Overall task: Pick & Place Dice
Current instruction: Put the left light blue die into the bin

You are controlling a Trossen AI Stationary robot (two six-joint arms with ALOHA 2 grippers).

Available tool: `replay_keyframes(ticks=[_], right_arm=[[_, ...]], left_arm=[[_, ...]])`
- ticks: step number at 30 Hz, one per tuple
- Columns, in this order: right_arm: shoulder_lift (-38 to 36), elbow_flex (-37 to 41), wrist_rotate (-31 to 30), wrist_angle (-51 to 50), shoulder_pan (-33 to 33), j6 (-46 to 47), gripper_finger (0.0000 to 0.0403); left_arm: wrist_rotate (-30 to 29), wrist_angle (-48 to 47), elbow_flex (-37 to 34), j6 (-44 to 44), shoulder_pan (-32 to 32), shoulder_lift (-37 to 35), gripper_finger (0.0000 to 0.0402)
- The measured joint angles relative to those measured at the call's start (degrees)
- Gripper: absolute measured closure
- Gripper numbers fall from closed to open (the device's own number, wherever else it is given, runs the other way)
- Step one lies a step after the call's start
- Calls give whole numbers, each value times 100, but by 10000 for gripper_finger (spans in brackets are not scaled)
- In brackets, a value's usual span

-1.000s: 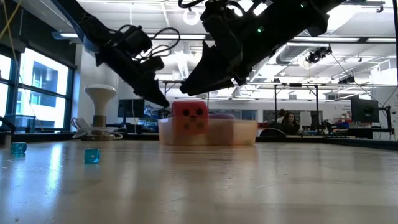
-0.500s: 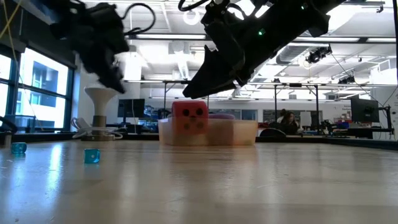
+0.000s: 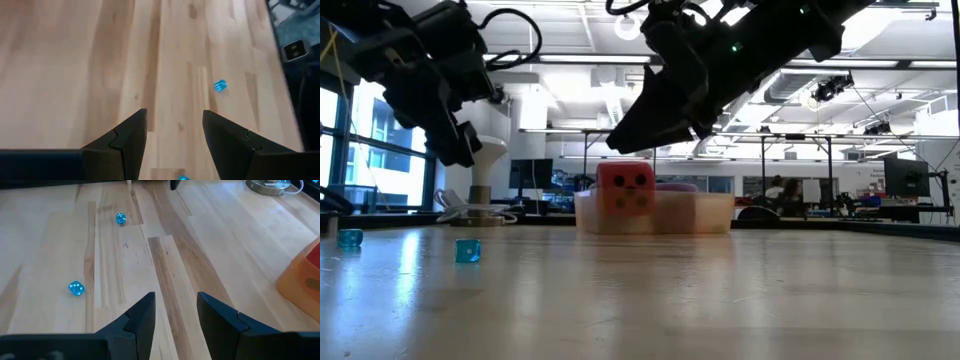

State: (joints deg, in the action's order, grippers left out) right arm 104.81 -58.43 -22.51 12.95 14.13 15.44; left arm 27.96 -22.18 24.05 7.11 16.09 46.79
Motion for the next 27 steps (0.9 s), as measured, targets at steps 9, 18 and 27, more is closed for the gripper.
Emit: replay_keyframes(ticks=[9,18,27], right_arm=[[0,0,23,103,0,-2,265],[0,0,62,120,13,99,265],[59,-2,319,144,129,419,265]], left_arm=[[-295,359,0,682,-951,185,214],[-332,1304,0,837,-1730,576,214],[-869,2312,0,650,-1976,1188,214]])
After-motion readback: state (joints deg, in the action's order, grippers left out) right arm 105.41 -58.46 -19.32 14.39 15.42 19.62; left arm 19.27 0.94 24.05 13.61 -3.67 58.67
